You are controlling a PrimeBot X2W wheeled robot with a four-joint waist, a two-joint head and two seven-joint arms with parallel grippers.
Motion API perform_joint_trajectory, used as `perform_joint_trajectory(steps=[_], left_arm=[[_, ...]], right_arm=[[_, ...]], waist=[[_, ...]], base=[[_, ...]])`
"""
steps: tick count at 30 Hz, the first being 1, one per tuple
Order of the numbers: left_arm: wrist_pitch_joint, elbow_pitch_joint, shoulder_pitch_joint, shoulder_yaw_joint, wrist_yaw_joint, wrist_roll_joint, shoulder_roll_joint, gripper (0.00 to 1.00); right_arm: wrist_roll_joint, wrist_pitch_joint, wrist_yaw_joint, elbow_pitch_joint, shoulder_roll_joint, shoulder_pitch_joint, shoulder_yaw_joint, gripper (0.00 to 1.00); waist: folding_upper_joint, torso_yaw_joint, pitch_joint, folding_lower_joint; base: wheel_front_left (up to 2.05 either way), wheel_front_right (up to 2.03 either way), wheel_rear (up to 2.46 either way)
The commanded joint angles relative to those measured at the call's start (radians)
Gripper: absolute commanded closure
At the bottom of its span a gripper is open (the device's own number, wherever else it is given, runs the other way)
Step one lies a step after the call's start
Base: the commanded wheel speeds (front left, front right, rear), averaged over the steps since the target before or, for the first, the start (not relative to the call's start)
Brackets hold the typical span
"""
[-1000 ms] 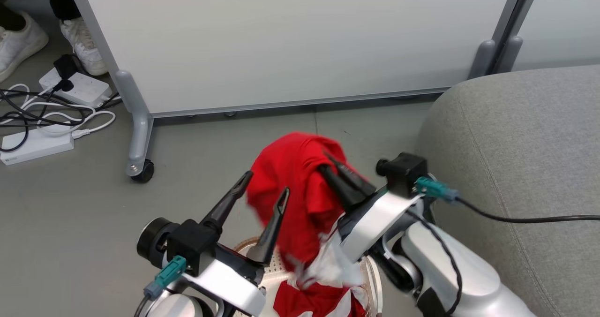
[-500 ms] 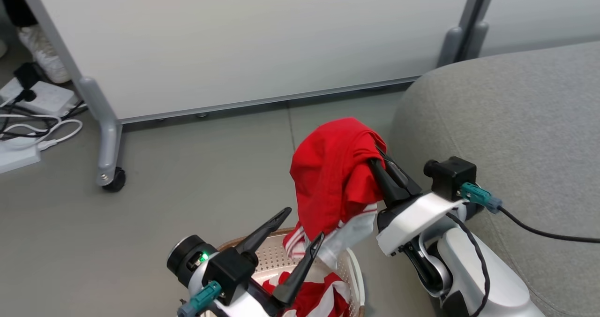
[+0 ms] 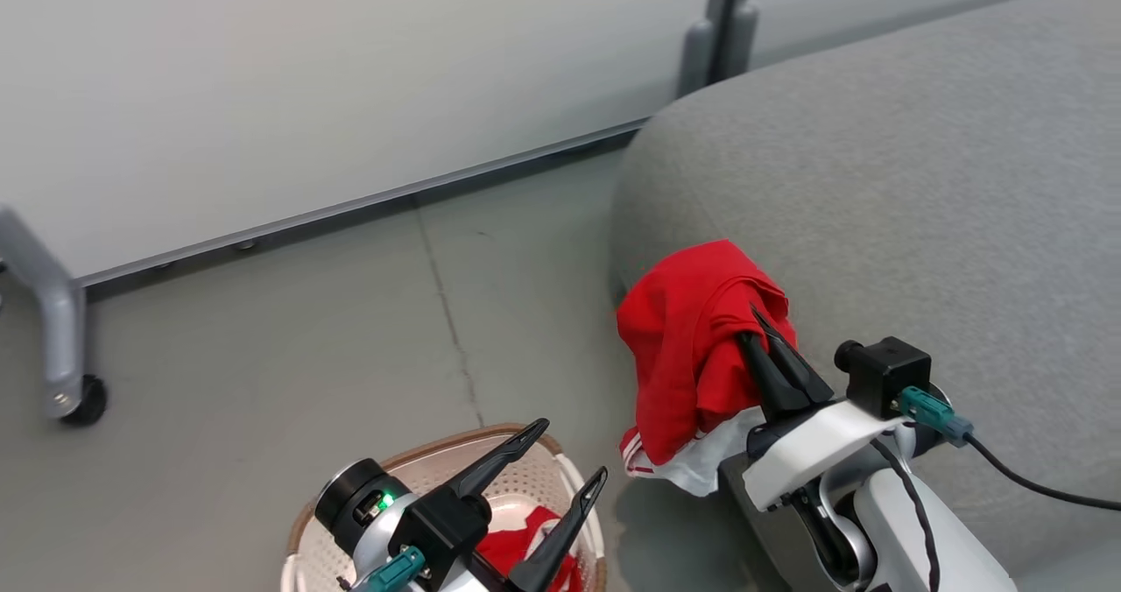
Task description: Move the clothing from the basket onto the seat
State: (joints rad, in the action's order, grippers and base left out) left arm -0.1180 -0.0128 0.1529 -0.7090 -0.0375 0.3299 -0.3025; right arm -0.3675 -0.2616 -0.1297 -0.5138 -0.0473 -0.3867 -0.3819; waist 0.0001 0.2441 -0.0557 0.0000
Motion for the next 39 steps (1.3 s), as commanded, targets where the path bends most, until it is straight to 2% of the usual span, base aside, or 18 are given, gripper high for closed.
perform_joint_trajectory(steps=[1, 13, 18, 22, 25, 32, 39], left_arm=[[-0.001, 0.003, 0.001, -0.001, 0.001, -0.009, -0.008, 0.00], [0.013, 0.038, 0.025, -0.009, 0.000, -0.022, -0.039, 0.00], [0.026, 0.069, 0.052, -0.014, -0.006, -0.035, -0.056, 0.00], [0.038, 0.093, 0.081, -0.016, -0.010, -0.049, -0.066, 0.00], [0.053, 0.121, 0.115, -0.015, -0.019, -0.060, -0.079, 0.00], [0.071, 0.171, 0.186, 0.003, -0.032, -0.076, -0.114, 0.00], [0.079, 0.216, 0.257, 0.038, -0.042, -0.090, -0.158, 0.00]], right_arm=[[0.024, -0.005, -0.002, 0.012, -0.005, 0.018, 0.025, 1.00], [0.047, -0.004, -0.002, 0.061, -0.006, 0.018, 0.101, 1.00], [0.046, -0.005, -0.002, 0.066, -0.006, -0.048, 0.193, 1.00], [0.043, -0.005, -0.002, 0.055, -0.005, -0.125, 0.271, 1.00], [0.057, -0.005, -0.002, 0.025, -0.006, -0.221, 0.365, 1.00], [0.084, -0.005, -0.002, -0.014, -0.006, -0.398, 0.507, 1.00], [0.169, -0.005, -0.002, -0.040, -0.007, -0.514, 0.645, 1.00]], waist=[[-0.0001, 0.070, -0.014, 0.0000], [-0.0001, 0.207, -0.077, 0.0000], [-0.0001, 0.233, -0.118, 0.0000], [-0.0001, 0.229, -0.156, 0.0000], [-0.0001, 0.211, -0.207, 0.0000], [-0.0001, 0.164, -0.328, 0.0000], [-0.0001, 0.116, -0.454, 0.0000]], base=[[0.00, 0.00, 0.00], [0.00, 0.00, 0.00], [0.00, 0.00, 0.00], [0.00, 0.00, 0.00], [0.00, 0.00, 0.00], [0.00, 0.00, 0.00], [0.00, 0.00, 0.00]])
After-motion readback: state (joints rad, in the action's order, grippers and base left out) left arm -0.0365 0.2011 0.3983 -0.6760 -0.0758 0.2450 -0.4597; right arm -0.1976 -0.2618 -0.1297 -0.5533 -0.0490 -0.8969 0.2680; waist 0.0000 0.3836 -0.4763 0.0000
